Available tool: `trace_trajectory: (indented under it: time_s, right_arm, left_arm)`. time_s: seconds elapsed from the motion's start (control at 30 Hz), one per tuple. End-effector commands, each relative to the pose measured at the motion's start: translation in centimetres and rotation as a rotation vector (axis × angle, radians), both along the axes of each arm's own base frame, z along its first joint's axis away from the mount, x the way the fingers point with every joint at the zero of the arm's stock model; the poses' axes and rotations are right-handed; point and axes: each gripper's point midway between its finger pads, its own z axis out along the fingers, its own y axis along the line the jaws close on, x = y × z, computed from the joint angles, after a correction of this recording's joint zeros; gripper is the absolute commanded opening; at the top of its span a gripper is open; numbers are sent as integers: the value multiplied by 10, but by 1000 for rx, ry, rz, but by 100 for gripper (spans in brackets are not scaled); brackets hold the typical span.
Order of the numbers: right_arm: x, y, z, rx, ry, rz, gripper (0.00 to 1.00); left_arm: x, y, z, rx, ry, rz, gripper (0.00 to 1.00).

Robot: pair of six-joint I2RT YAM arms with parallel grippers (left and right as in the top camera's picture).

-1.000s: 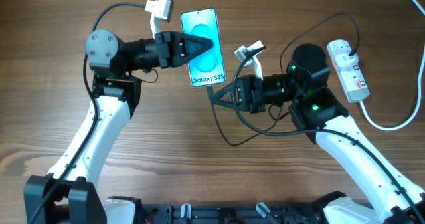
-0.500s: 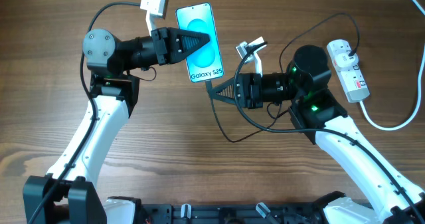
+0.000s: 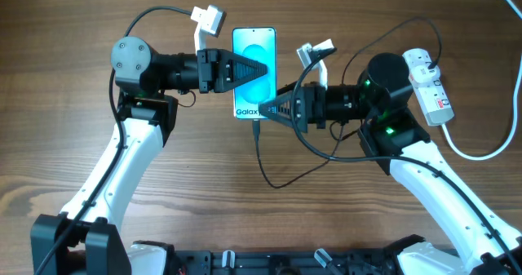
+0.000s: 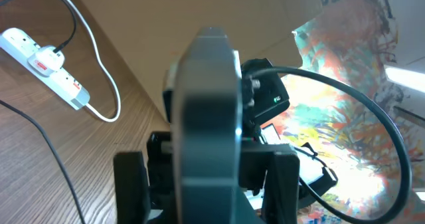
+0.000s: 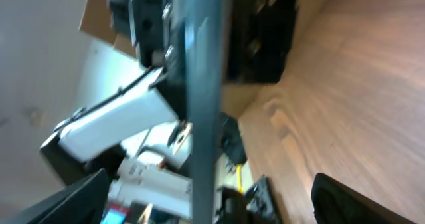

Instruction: Plug charger to phone and switch on socket

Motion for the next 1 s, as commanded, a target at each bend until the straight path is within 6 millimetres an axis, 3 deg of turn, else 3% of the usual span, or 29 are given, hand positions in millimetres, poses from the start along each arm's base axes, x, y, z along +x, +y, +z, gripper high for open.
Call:
trace_trajectory:
  time_s: [0.0, 0.2, 0.23, 0.3, 0.4, 0.5, 0.63, 0.97]
  right_arm:
    - [-26, -3, 7, 9, -18, 155, 98]
    - [-20, -3, -21, -61, 31, 103, 95]
    - [-21, -3, -22, -61, 17, 105, 82]
    - [-21, -3, -22, -61, 17, 105, 70]
    - [-21, -3, -22, -58, -9, 106, 61]
    - [-21, -3, -22, -57, -12, 105, 59]
    - [-14, -2, -23, -67, -15, 68, 32]
    - [-12, -2, -23, -68, -16, 58, 32]
  left_arm:
    - [-3, 1, 6, -6, -46, 10, 4]
    - [9, 2, 5, -16, 5, 77, 4]
    - [15, 2, 1, -14, 48, 102, 4]
    - [23, 3, -6, -7, 109, 139, 4]
    - [24, 3, -7, -6, 118, 146, 4]
    - [24, 3, -7, -6, 118, 145, 4]
    - [20, -2, -7, -6, 116, 131, 4]
    - [18, -4, -7, -3, 98, 119, 4]
